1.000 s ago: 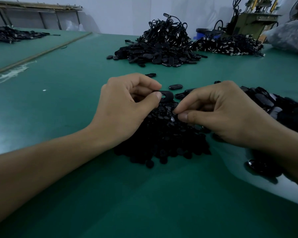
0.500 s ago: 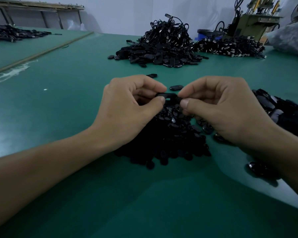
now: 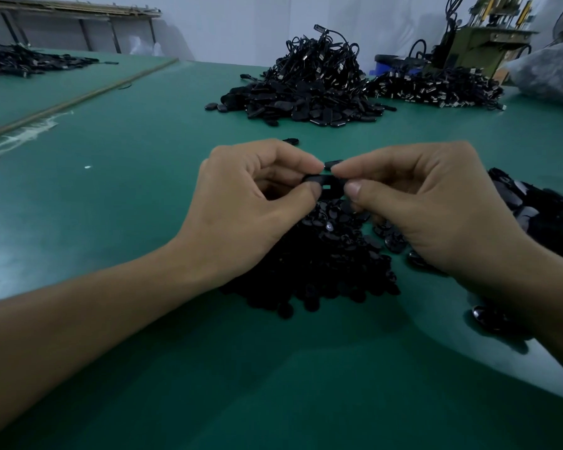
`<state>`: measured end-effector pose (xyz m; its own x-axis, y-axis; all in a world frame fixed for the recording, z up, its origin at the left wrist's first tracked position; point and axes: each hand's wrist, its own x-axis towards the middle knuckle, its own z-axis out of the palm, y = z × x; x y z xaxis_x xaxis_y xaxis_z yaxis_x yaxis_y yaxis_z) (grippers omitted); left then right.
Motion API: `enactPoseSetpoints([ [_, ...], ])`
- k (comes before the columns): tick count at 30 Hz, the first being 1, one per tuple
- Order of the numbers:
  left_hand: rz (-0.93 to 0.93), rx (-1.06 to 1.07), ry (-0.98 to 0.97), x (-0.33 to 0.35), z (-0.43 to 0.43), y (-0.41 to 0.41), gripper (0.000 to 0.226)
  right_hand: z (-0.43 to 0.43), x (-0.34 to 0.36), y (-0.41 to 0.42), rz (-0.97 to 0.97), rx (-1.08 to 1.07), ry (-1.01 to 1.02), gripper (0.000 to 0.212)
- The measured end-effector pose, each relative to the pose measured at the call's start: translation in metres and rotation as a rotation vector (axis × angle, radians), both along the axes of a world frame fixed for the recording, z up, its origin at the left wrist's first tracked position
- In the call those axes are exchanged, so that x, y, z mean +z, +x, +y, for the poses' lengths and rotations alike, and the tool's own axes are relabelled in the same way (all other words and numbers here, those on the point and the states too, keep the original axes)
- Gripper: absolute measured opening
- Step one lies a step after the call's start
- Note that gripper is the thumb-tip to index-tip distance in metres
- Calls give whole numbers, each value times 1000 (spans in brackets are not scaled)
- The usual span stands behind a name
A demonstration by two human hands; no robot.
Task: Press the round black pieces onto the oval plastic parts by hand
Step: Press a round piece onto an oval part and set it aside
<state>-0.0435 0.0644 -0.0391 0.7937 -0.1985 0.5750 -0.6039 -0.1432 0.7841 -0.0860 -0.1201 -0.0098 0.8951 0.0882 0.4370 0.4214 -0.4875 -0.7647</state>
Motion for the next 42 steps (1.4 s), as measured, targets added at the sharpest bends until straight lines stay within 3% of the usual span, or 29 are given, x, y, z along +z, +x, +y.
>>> enactPoseSetpoints([
  [18,-45,-63,22,-2,-2,-2,16,8,3,-5,-70,-110,-125,25],
  [26,-215,-24,162,-3,-4,-5,21,12,-1,-6,-101,-197,-220,33],
  [36,-444,160,376,2,-1,-5,17,16,-1,-6,73,-120,-28,32],
  [42,-374,172,397,1,2,0,16,16,1,-6,146,29,32,25],
])
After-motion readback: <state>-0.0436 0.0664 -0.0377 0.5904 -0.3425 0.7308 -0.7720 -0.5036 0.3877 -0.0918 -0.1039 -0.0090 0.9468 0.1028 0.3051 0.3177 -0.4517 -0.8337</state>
